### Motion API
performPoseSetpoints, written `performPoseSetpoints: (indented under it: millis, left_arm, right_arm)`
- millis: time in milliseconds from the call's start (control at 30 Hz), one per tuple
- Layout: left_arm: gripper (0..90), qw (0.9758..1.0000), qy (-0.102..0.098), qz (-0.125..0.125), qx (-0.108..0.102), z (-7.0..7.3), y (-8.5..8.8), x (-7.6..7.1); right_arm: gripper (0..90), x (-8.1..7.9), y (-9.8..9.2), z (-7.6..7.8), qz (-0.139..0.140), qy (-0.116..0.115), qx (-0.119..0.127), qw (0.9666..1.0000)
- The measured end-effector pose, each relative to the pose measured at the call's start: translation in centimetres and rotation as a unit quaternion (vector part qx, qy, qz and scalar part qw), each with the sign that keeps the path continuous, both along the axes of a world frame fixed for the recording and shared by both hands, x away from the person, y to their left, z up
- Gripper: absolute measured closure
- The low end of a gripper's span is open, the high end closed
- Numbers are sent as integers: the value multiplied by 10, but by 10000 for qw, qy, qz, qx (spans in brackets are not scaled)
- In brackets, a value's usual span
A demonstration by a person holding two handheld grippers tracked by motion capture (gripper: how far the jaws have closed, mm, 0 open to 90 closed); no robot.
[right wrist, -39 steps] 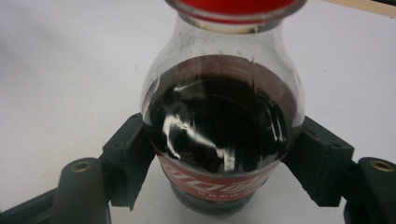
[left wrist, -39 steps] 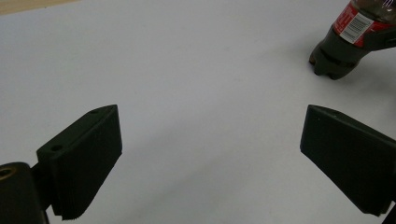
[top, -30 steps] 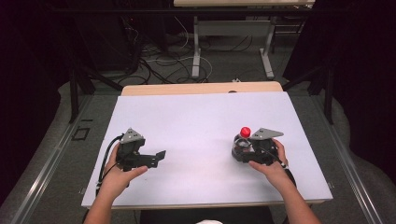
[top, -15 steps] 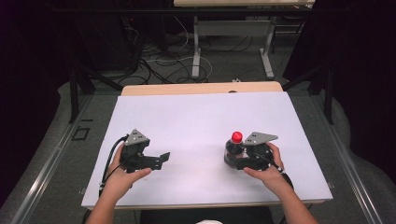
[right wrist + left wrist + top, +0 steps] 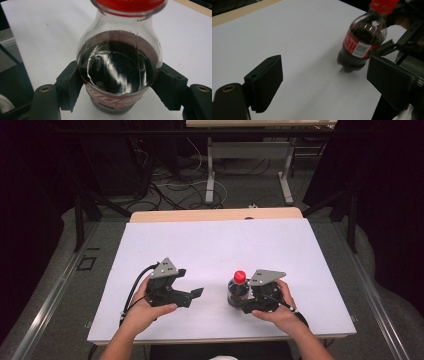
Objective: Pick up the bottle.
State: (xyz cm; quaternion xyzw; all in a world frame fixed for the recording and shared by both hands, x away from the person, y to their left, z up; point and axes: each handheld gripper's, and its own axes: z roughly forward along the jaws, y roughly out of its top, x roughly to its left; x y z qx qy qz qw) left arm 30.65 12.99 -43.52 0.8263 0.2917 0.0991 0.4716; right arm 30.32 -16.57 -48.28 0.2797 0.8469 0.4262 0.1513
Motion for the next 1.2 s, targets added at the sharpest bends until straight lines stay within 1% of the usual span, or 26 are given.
performPoseSetpoints:
  millis: [33, 67, 100, 133, 167, 200, 300, 400, 433, 467, 500, 533, 567, 600, 633, 700, 733, 767, 800, 867, 967, 1000, 1067, 1133, 1167, 1200]
  left_arm:
    - [165, 9999, -1, -53, -121, 3, -3, 0]
    - [168, 9997, 52, -156, -154, 6, -6, 1]
    - [176, 9997, 52, -156, -154, 6, -6, 1]
    - [186, 9994, 3, -297, -183, 11, -12, 0]
    - [198, 9991, -4, -387, -185, 13, -16, 1]
    - [206, 9991, -4, -387, -185, 13, -16, 1]
    - [218, 9983, -25, -547, -198, 19, -27, 1]
    - [254, 9976, -19, -663, -211, 23, -36, 2]
    - [257, 9974, -24, -707, -169, 24, -40, 2]
    - [261, 9967, -16, -796, -141, 26, -45, 1]
    - [274, 9967, -16, -796, -141, 26, -45, 1]
    - [292, 9960, -24, -872, -199, 27, -51, 0]
    - [296, 9955, 27, -928, -184, 28, -52, 0]
    - [307, 9955, 27, -928, -184, 28, -52, 0]
    - [313, 9946, 34, -1014, -210, 27, -56, 1]
    - [321, 9942, 120, -1058, -166, 27, -59, 1]
    - [340, 9942, 120, -1058, -166, 27, -59, 1]
    - [359, 9935, 105, -1120, -157, 26, -61, 0]
    - [374, 9922, 157, -1229, -135, 26, -64, -1]
    - [391, 9911, 214, -1310, -113, 25, -66, -1]
    - [424, 9908, 270, -1325, -107, 24, -68, -1]
    - [433, 9905, 280, -1341, -107, 23, -69, 0]
    - [466, 9903, 299, -1356, -96, 22, -69, 0]
    - [500, 9895, 350, -1397, -124, 21, -68, 2]
    - [517, 9889, 395, -1423, -171, 20, -68, 2]
    - [531, 9879, 416, -1487, -136, 20, -68, 3]
  right_arm:
    - [297, -1, 2, 0, 49, 15, 0, 10000]
    - [297, -2, 3, 0, 75, 11, -11, 10000]
    - [297, -3, 5, 0, 117, 30, -36, 9999]
    - [297, -4, 6, -1, 114, 7, -19, 9999]
    - [297, -5, 7, -1, 141, -14, -26, 9999]
    - [297, -5, 8, -1, 177, -25, -26, 9998]
    - [298, -6, 10, -2, 220, -1, 5, 9998]
    - [298, -9, 14, -2, 379, -1, -24, 9993]
    - [298, -10, 15, -2, 429, 4, -37, 9991]
    - [298, -11, 16, -2, 436, -21, -36, 9990]
    - [298, -12, 16, -2, 470, -23, -26, 9989]
    - [298, -12, 17, -1, 509, 38, -43, 9987]
    - [298, -13, 18, -2, 535, 18, -25, 9986]
    - [298, -13, 18, -2, 535, 18, -25, 9986]
    - [298, -14, 19, -2, 601, 39, -36, 9982]
    - [298, -15, 21, -3, 608, 30, -21, 9981]
    - [298, -15, 21, -3, 685, 100, -52, 9976]
    - [298, -16, 23, -3, 684, 65, -23, 9976]
    - [298, -16, 23, -3, 713, 97, -19, 9974]
    - [298, -17, 24, -3, 792, 142, -29, 9968]
    - [298, -18, 26, -4, 836, 88, -20, 9965]
    - [298, -19, 27, -4, 846, 157, 3, 9963]
    - [298, -19, 28, -4, 860, 127, 14, 9962]
    - [298, -19, 29, -4, 862, 125, 21, 9962]
    - [298, -20, 29, -5, 922, 152, 39, 9956]
    - [298, -20, 30, -5, 941, 174, 54, 9954]
